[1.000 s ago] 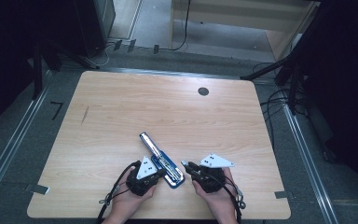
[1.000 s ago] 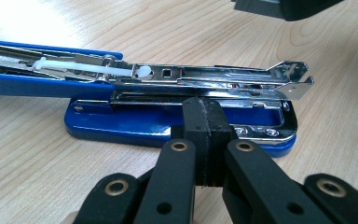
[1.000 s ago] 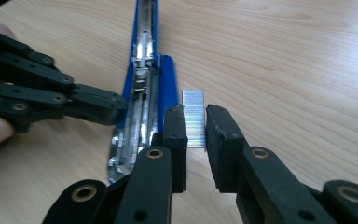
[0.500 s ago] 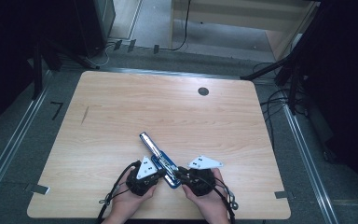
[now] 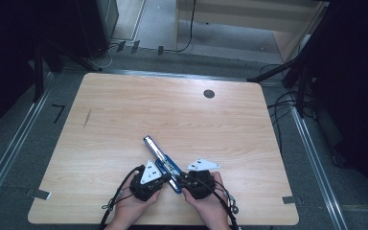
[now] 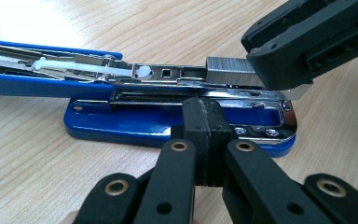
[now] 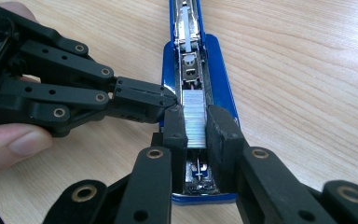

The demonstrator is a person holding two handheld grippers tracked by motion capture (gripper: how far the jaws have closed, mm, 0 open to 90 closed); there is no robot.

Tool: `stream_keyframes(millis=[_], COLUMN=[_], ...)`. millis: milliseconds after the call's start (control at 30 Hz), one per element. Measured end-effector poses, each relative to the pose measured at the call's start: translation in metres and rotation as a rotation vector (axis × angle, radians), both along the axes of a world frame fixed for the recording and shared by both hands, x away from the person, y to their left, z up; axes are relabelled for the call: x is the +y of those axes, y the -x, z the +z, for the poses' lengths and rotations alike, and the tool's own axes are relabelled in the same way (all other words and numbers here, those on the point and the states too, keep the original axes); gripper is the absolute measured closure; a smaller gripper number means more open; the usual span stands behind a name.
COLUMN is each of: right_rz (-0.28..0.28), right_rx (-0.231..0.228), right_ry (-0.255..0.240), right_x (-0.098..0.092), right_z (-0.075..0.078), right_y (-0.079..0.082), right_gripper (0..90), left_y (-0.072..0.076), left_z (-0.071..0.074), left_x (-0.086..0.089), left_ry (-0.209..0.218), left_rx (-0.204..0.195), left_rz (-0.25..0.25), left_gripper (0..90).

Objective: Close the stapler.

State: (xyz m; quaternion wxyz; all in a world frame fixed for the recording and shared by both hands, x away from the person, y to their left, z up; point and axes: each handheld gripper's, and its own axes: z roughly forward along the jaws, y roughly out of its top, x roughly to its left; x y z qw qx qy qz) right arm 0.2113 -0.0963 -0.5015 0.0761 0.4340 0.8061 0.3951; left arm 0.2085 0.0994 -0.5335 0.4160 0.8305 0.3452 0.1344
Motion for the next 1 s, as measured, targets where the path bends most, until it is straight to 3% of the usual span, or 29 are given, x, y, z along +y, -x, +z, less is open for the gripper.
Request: stream_keyframes(millis=[300, 533, 1000], right_rz=[0.006, 0.006, 0.022], right_rx=[0.026, 0.005, 0.022], right_ry=[0.01, 0.031, 0.04], right_x=[0.0023, 0.004, 0.0037], right_z=[0.0018, 0.0024, 0.004], right_y=[-0.0026, -0.002, -0.0036], right_gripper=[79.8, 79.8, 79.6], left_y=[0.0003, 0.0004, 0.0005], left_z=[0.0, 0.0, 0.0], left_x=[-0.0003, -0.0004, -0.0005], left_ry=[-0.001, -0.003, -0.003], left_rx=[-0.002, -0.003, -0.003], left_rz=[0.0, 0.0, 0.001], left_gripper=[90.0, 90.0, 90.0])
